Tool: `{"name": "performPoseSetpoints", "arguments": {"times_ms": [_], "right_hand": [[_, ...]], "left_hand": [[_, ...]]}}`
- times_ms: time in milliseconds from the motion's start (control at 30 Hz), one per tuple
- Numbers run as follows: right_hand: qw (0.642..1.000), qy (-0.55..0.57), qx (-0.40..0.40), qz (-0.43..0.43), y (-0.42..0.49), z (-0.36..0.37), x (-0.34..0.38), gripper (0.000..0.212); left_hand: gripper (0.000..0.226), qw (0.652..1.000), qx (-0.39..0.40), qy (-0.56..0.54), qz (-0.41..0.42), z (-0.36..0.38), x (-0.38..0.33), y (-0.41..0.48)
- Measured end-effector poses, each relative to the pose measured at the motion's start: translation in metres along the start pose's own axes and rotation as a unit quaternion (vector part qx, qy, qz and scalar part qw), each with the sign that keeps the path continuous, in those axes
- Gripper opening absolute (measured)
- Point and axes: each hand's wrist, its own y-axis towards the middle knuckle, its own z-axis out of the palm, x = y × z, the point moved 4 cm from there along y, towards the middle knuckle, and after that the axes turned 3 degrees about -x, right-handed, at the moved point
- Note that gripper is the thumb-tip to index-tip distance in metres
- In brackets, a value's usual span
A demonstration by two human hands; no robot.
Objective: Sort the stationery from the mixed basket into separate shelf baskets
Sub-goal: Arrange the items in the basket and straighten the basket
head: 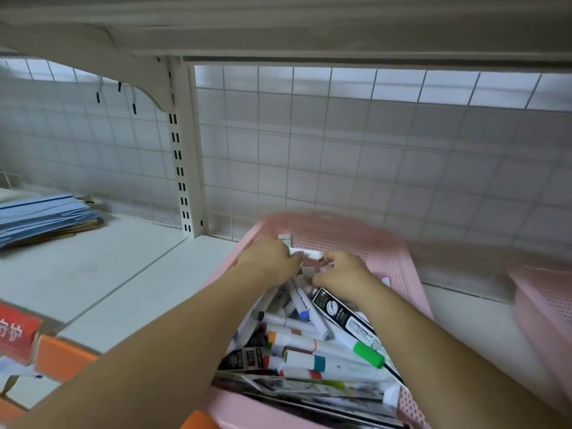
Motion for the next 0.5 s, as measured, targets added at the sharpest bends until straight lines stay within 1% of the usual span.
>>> {"name": "performPoseSetpoints", "arguments": {"times_ms": [67,133,267,500], "right_hand": [[1.000,-0.017,-0.015,0.015,0.003,-0.005,-0.005,0.019],[0.998,-0.044,-0.025,0.030,0.006,-0.007,-0.010,0.022],[0.996,-0.070,-0.026,0.037,0.008,-0.004,-0.012,0.021],[0.996,-0.069,-0.023,0.045,0.008,-0.003,-0.015,0.023]], "left_hand": [[0.034,1.000,-0.010,0.013,0.018,-0.001,0.002,0.001],[0.026,0.999,-0.012,0.023,0.028,-0.001,0.003,0.004],[0.026,0.997,0.010,0.077,0.020,0.002,-0.001,0.011],[0.029,0.986,0.068,0.155,-0.010,0.009,-0.018,0.029]]}}
